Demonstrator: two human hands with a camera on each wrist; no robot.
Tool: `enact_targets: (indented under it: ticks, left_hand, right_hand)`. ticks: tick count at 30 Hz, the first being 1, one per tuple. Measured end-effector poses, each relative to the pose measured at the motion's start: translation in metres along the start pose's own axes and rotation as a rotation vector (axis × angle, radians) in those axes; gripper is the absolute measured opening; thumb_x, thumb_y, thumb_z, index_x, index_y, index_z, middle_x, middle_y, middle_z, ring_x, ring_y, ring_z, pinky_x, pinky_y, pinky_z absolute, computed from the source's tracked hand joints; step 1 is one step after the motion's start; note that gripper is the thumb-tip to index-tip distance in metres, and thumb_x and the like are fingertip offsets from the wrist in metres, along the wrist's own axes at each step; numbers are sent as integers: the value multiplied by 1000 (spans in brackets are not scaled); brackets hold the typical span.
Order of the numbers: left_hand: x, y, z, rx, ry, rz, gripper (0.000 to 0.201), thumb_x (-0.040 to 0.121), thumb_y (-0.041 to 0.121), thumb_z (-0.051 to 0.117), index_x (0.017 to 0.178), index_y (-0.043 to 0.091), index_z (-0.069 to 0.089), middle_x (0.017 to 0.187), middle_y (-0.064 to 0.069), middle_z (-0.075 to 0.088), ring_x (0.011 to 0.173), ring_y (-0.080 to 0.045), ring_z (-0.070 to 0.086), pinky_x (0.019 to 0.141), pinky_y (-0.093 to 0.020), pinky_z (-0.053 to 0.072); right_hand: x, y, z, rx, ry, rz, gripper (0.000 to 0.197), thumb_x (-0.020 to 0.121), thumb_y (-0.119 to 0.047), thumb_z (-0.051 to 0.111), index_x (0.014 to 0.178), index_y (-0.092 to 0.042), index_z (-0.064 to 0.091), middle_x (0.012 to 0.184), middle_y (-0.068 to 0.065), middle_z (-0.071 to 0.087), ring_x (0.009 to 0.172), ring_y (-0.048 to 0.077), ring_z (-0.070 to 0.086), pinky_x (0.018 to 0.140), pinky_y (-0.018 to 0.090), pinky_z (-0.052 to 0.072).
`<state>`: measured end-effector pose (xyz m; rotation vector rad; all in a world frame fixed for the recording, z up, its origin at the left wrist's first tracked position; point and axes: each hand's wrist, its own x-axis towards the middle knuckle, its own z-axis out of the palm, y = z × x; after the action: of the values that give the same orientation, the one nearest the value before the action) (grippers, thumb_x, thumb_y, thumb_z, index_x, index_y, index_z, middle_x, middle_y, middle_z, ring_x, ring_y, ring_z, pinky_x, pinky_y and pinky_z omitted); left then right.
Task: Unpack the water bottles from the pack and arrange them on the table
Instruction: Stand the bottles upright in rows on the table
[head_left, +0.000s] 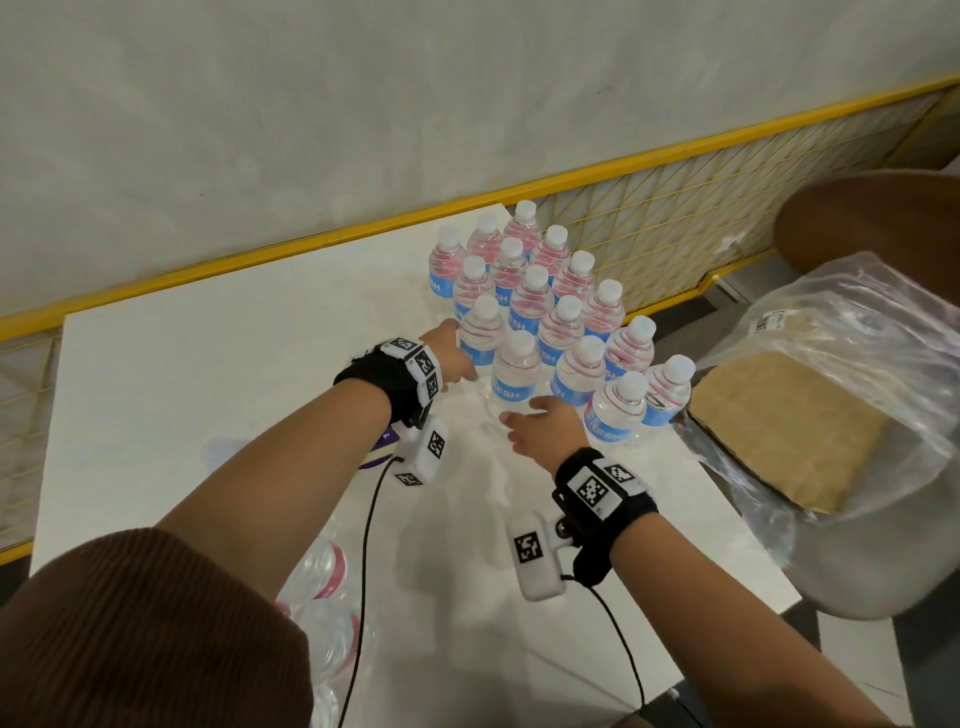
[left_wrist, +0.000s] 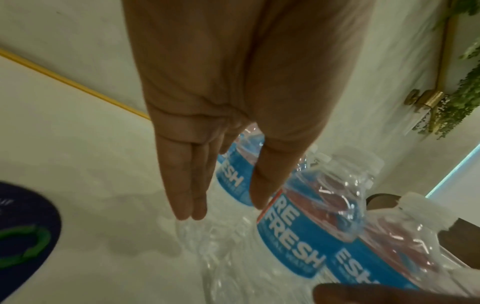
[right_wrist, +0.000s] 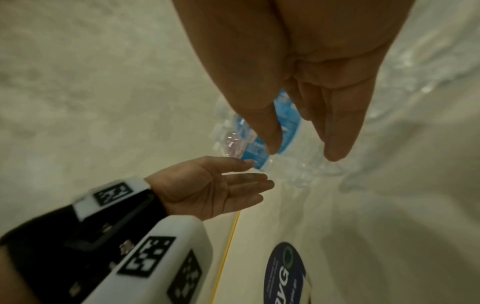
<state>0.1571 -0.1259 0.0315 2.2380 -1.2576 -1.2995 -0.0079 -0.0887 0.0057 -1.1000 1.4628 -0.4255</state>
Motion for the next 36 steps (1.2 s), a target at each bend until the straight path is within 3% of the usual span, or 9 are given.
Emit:
enact_targets:
  ticks: [3,6,9,11,14,18,23,29,36]
  left_hand:
    - [-1,-10,13,-62,-66,-78,78,78,12,75,140,10,27,128,-17,55,110,-30,60,93,-46,52]
    - [3,-21,28,-41,-55,-50,89,72,27,81,140,11,26,135,-12,49,115,-29,56,89,-43,53]
    - [7,-25,41,-57,14,75,108,67,35,83,147,9,15,147,-8,37,131,-27,44,104,-42,43]
    - [10,-25,45,-98,48,129,110,69,35,82,148,7,12,150,-7,33,136,-25,39,110,-38,36]
    - [15,-24,45,-109,65,156,104,73,33,79,148,6,12,151,-8,32,137,-25,38,110,-38,35]
    - [19,-24,44,-151,75,185,104,75,30,78,149,7,9,152,-7,32,138,-25,37,110,-37,33]
    - [19,-28,51,-194,88,195,123,66,32,85,150,9,-2,156,-5,22,142,-23,30,115,-40,29]
    - [20,-34,71,-182,66,158,136,57,32,87,148,14,-13,155,-6,21,140,-26,31,111,-48,35]
    - [24,-27,70,-278,122,182,124,70,33,81,149,12,-11,156,-7,21,141,-27,32,112,-48,32]
  right_hand:
    - [2,10,9,133,-80,51,70,83,-12,70,141,-5,31,134,17,48,102,28,58,87,40,52]
    - [-1,16,12,78,-99,9,79,84,-12,69,147,-10,22,146,11,36,119,27,50,92,40,50]
    - [-6,20,13,48,-86,-64,82,83,-8,68,148,-13,18,146,11,36,109,21,49,98,42,48]
    - [-7,23,13,28,-86,-108,83,82,-5,68,148,-14,17,144,10,37,118,21,47,104,44,43]
    - [-6,23,14,16,-108,-116,90,81,-8,70,150,-16,12,146,6,34,122,17,44,105,44,43]
    - [-4,21,15,10,-109,-116,98,79,-11,72,151,-24,6,152,5,26,133,25,40,104,46,43]
    - [-3,23,8,45,-156,-170,91,82,0,66,150,-19,9,123,-6,37,108,12,43,100,38,46]
    - [-1,28,9,70,-145,-205,100,79,4,67,150,-27,4,125,-11,28,121,13,40,104,44,44]
    - [2,27,8,44,-165,-225,104,77,2,69,150,-31,2,146,-5,28,131,22,41,102,44,45]
